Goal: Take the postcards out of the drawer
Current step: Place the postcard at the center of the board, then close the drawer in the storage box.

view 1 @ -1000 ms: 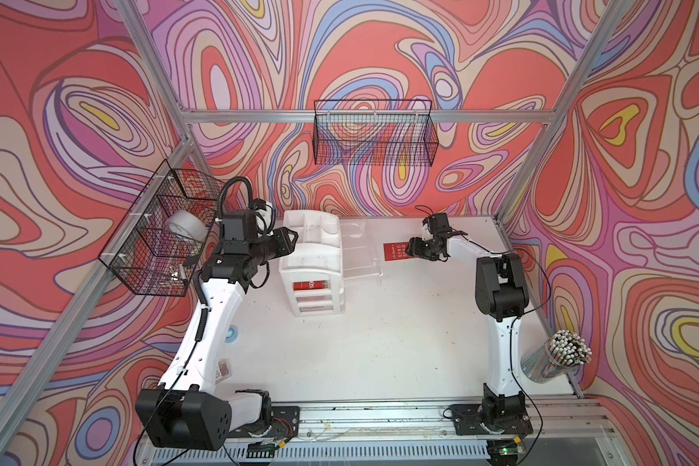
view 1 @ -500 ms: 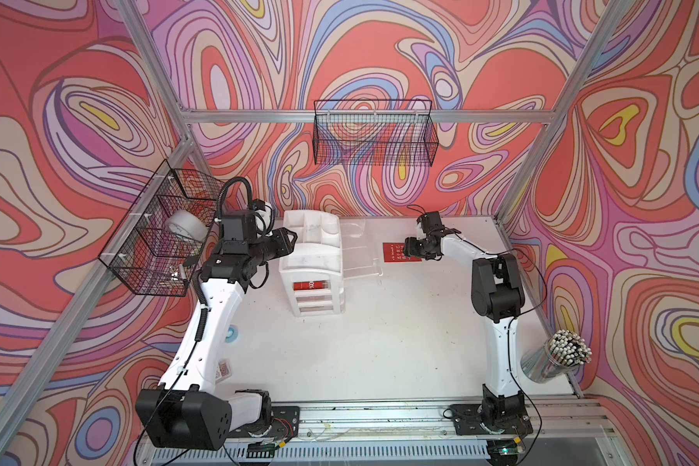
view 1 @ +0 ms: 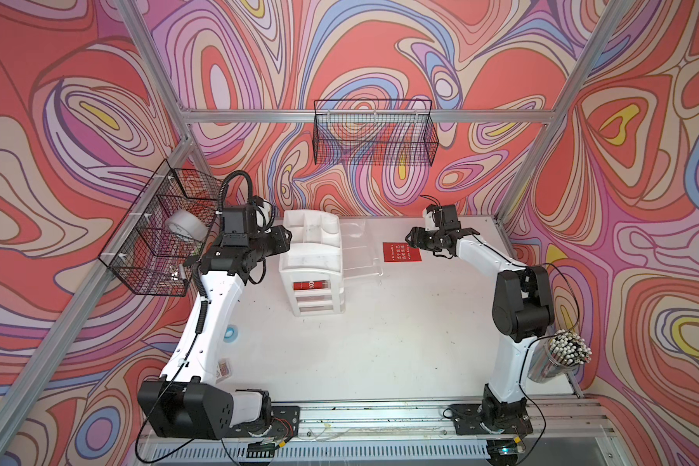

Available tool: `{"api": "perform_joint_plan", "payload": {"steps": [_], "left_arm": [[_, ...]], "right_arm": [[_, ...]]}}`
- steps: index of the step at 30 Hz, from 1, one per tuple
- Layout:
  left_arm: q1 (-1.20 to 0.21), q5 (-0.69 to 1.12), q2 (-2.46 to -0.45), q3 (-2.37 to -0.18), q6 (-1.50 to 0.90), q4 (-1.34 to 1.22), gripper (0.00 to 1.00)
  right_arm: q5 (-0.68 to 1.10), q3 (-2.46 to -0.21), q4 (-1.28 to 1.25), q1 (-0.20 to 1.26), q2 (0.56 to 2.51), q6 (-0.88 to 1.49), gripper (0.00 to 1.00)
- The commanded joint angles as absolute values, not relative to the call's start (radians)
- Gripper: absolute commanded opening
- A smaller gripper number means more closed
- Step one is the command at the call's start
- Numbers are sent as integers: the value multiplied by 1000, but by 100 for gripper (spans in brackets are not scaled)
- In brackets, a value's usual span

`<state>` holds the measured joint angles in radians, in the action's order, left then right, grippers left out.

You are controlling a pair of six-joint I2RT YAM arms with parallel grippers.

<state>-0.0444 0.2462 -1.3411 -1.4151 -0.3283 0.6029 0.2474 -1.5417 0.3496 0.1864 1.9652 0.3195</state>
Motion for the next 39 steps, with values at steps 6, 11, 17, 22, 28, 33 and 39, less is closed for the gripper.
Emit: {"api": "perform_joint_plan", "payload": {"steps": [6,11,17,22,28,33,39], "left_arm": [[-37,137,-1367,-1400,-287,583,35],[-37,147,-1369,-1391,-280,554,33],[-37,157,-1398,-1405,-267,545,27],[-37,177,-1434,-1437,-264,555,24],[-37,182,-1437,-1442,-268,555,20],[-37,189,-1436,-1437,-270,554,16],[-37,186,-1434,-1425,-273,545,12]], "right_arm": [[381,-1386,183,199,1872,373,62],[414,-1304,125,200,1822,377,62],[430,-1244,107,200,1788,380,62],[450,-1223,97,202,1778,386,61],[471,-1223,80,219,1792,397,61],[472,-1241,71,243,1815,402,60],[485,-1268,57,269,1837,416,60]]}}
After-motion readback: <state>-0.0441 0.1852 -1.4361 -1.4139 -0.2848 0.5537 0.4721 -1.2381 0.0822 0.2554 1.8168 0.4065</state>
